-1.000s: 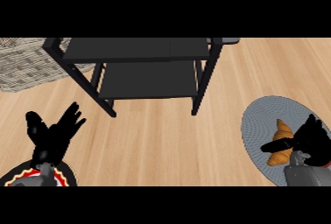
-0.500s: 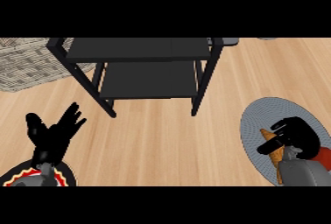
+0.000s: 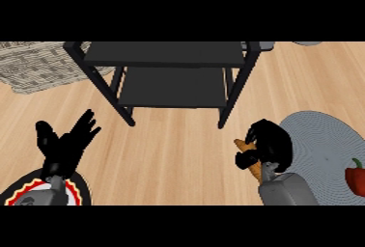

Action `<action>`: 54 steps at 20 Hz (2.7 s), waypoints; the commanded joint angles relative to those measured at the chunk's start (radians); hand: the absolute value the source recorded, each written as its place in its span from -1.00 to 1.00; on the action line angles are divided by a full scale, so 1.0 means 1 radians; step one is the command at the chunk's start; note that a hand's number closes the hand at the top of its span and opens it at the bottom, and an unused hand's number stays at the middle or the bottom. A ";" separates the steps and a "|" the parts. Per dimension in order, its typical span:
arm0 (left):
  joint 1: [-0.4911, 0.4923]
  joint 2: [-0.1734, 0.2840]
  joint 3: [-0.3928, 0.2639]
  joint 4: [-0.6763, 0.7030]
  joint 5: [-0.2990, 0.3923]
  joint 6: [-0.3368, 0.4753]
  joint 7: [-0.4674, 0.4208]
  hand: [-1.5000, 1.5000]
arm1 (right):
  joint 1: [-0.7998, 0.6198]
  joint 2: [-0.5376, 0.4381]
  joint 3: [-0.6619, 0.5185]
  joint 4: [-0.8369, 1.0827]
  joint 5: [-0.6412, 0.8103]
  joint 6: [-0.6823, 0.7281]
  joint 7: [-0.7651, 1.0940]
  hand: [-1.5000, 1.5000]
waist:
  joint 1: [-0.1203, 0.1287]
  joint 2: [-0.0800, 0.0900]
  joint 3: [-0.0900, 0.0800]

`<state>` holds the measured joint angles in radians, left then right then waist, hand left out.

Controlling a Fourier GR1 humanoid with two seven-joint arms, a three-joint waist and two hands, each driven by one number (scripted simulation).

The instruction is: Pick the croissant from the placemat and place it in the tiered shelf

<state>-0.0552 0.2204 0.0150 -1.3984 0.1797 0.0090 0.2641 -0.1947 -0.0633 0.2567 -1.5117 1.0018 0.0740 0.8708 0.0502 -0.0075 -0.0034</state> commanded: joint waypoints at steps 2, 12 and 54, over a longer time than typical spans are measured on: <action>-0.024 -0.022 -0.055 0.042 -0.009 -0.032 0.032 0.00 | -0.147 0.061 0.331 -0.058 -0.152 0.003 -0.050 1.00 | 0.097 0.020 0.005; -0.013 -0.002 -0.018 0.059 -0.031 0.009 0.032 0.00 | -0.566 0.063 0.609 -0.281 -0.130 -0.197 0.430 1.00 | 0.009 -0.007 -0.001; 0.047 -0.002 0.036 0.010 -0.020 -0.012 0.023 0.00 | -1.338 0.037 -0.111 0.589 -0.289 -0.083 0.072 1.00 | -0.031 0.011 0.003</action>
<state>-0.0436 0.2169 0.0544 -1.3950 0.1593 0.0063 0.2639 -1.5573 -0.0180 0.1660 -1.0007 0.6936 0.0329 0.9982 0.0164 -0.0011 0.0041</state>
